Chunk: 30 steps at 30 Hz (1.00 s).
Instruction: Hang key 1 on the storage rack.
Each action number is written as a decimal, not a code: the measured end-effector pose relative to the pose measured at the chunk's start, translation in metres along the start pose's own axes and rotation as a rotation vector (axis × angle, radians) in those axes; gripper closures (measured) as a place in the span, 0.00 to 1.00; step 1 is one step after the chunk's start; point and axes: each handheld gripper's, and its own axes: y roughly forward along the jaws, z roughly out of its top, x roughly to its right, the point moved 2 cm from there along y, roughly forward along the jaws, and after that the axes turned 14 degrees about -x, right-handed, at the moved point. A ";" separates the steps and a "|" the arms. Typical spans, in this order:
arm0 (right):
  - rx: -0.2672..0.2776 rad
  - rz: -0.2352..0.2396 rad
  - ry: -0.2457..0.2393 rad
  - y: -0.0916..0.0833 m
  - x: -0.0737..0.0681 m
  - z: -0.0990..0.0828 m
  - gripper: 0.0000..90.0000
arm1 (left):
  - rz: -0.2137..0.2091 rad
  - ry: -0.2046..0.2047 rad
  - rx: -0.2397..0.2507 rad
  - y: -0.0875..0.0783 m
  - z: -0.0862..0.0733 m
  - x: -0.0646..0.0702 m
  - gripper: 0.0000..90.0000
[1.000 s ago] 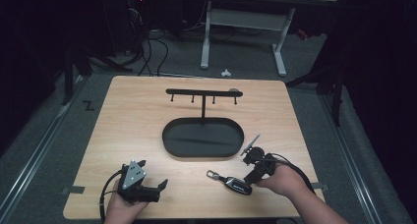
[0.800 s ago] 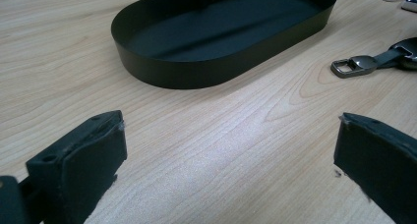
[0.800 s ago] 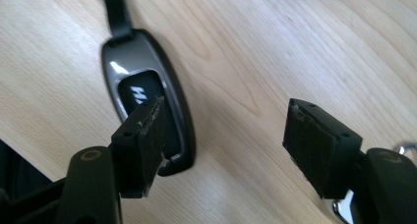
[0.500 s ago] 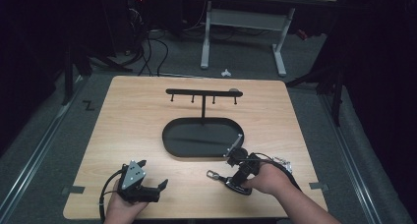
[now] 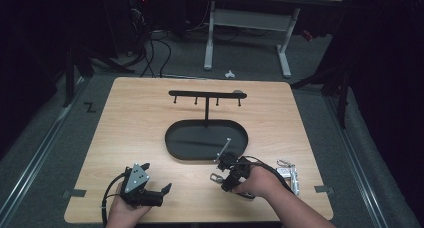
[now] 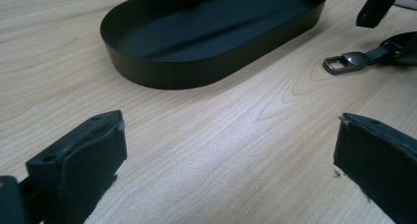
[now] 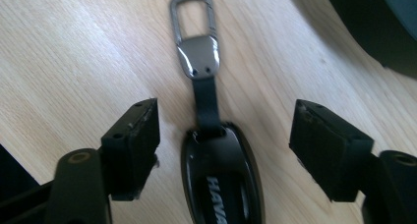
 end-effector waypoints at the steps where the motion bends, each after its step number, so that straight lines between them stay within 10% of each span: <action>1: 0.004 -0.014 0.000 0.001 0.000 0.004 0.37 | 0.002 0.000 0.002 0.000 0.000 0.000 0.00; 15: -0.036 -0.028 -0.034 0.009 0.000 0.011 0.86 | -0.004 0.008 -0.004 0.001 0.000 0.001 0.00; 30: -0.076 -0.012 -0.007 0.008 0.001 0.013 0.78 | -0.016 0.021 -0.012 0.001 0.000 0.002 0.01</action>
